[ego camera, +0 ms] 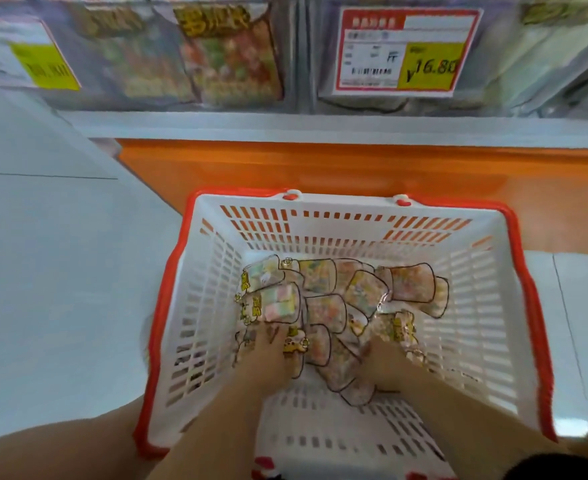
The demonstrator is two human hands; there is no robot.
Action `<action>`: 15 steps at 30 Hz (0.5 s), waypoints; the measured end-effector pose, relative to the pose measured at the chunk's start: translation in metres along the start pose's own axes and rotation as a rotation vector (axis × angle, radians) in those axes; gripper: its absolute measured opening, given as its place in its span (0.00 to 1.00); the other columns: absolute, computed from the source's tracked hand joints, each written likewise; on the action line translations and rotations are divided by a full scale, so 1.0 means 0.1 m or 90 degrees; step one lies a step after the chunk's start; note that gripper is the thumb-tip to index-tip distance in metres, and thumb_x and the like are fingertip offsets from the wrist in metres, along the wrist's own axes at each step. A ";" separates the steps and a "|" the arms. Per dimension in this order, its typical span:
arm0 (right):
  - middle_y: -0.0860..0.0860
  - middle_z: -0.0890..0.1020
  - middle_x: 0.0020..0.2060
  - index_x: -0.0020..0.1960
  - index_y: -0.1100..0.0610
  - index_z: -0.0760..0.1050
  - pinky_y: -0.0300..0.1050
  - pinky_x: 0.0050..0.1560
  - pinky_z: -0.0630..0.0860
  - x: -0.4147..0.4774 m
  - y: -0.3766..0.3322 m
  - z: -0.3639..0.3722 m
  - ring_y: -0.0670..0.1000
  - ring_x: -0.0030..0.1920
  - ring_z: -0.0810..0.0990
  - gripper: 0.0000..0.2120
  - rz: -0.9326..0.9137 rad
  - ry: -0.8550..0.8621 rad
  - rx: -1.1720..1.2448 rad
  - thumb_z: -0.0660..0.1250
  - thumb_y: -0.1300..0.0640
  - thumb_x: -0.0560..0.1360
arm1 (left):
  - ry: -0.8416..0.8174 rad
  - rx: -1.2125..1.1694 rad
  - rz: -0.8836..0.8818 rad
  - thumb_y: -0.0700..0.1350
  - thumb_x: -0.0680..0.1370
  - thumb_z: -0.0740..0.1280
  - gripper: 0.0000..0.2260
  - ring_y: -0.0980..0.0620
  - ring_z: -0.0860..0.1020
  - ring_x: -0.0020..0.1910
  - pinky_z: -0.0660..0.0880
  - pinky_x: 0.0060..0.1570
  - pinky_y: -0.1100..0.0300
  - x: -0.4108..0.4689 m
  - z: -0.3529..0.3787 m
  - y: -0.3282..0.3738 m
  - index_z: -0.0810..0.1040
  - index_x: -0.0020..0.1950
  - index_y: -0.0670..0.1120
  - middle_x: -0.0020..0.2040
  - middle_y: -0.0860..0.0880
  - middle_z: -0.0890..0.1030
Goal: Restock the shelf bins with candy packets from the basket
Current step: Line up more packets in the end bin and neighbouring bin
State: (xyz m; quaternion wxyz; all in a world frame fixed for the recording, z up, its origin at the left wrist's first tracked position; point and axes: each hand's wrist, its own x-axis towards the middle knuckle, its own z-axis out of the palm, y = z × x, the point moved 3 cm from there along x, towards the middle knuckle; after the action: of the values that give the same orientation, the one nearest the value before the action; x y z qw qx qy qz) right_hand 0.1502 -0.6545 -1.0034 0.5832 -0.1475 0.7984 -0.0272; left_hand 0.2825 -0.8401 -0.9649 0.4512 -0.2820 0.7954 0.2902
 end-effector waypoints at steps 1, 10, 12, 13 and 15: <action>0.53 0.74 0.34 0.45 0.56 0.68 0.45 0.34 0.68 0.03 -0.01 0.05 0.49 0.33 0.72 0.20 0.017 -0.005 0.037 0.69 0.40 0.74 | -0.004 -0.004 0.001 0.52 0.84 0.57 0.32 0.38 0.49 0.80 0.56 0.75 0.44 0.01 0.00 0.00 0.40 0.82 0.54 0.80 0.42 0.35; 0.50 0.85 0.32 0.39 0.53 0.82 0.48 0.39 0.82 0.06 -0.31 0.22 0.49 0.34 0.84 0.37 0.045 0.077 0.124 0.61 0.20 0.56 | 0.027 -0.027 0.030 0.59 0.82 0.58 0.32 0.39 0.59 0.78 0.63 0.73 0.45 0.10 0.04 -0.09 0.47 0.82 0.55 0.81 0.42 0.39; 0.49 0.83 0.29 0.36 0.54 0.79 0.48 0.37 0.82 0.12 -0.34 0.24 0.49 0.31 0.82 0.35 0.033 0.113 0.114 0.60 0.21 0.60 | 0.034 -0.025 0.039 0.59 0.82 0.58 0.31 0.39 0.64 0.75 0.66 0.72 0.45 0.10 0.03 -0.09 0.49 0.81 0.56 0.81 0.43 0.43; 0.48 0.79 0.27 0.34 0.53 0.75 0.46 0.33 0.79 0.14 -0.37 0.23 0.48 0.29 0.79 0.31 0.022 0.129 0.104 0.61 0.24 0.65 | 0.036 -0.024 0.044 0.59 0.82 0.58 0.30 0.39 0.66 0.74 0.66 0.71 0.45 0.10 0.02 -0.08 0.51 0.81 0.56 0.81 0.44 0.46; 0.47 0.72 0.26 0.32 0.52 0.67 0.44 0.28 0.73 0.15 -0.41 0.18 0.47 0.26 0.72 0.25 -0.009 0.143 0.089 0.65 0.32 0.71 | 0.038 -0.031 0.051 0.57 0.82 0.59 0.28 0.41 0.67 0.73 0.68 0.70 0.47 0.07 -0.02 -0.06 0.53 0.81 0.56 0.81 0.46 0.51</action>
State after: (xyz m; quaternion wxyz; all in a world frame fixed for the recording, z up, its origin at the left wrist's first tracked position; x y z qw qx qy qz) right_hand 0.1714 -0.6949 -1.0139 0.4984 -0.1080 0.8540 -0.1030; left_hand 0.2824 -0.8466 -0.9717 0.4088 -0.2694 0.8117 0.3185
